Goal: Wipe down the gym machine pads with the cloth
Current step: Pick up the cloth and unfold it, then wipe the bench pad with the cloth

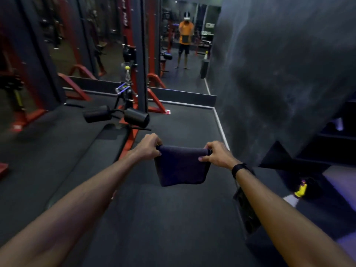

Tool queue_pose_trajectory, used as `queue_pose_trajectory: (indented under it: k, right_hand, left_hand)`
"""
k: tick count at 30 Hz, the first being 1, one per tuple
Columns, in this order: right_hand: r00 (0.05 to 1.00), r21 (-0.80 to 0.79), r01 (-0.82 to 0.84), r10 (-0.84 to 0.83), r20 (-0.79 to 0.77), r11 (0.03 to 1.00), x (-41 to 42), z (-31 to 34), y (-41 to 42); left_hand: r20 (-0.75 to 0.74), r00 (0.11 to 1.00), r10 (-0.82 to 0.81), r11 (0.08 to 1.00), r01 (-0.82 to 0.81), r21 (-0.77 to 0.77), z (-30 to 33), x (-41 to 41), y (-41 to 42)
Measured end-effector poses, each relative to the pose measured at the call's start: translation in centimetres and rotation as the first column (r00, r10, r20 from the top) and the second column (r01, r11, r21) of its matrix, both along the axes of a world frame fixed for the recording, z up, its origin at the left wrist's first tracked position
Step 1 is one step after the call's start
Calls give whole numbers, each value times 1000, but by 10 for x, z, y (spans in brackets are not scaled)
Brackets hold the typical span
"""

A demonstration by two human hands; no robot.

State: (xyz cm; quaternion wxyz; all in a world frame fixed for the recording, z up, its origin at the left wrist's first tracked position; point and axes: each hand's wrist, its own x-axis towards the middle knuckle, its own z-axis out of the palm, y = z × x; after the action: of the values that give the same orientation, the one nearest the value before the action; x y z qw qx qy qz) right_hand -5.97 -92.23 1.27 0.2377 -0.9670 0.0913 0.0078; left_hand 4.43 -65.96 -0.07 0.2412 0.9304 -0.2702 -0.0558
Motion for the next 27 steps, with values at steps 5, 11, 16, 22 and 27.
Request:
queue_pose_trajectory:
  k: [5,11,16,22,27]
  right_hand:
    - [985,16,-146,147,-86,989,60,-29,111]
    - [934,59,-314,319,-159,948,122,-67,238]
    - [890,64,-408,413,-193,911,176,-95,312]
    - [898,54,-413,416,-144,909,253,-136,361]
    - [959,38,-280,281,-30,959,303,-170,385]
  left_hand:
    - [-42,984,171,984,-168,65,-29,28,124]
    - [-95,925,368,926,-355,130,-59,51,259]
    - [-148,864,481,873,-457,172,-89,75,332]
    - [-143,832,536,839,-507,196,-121,143,373]
    - [-151,827,542,837,-515,186,-140,202,385]
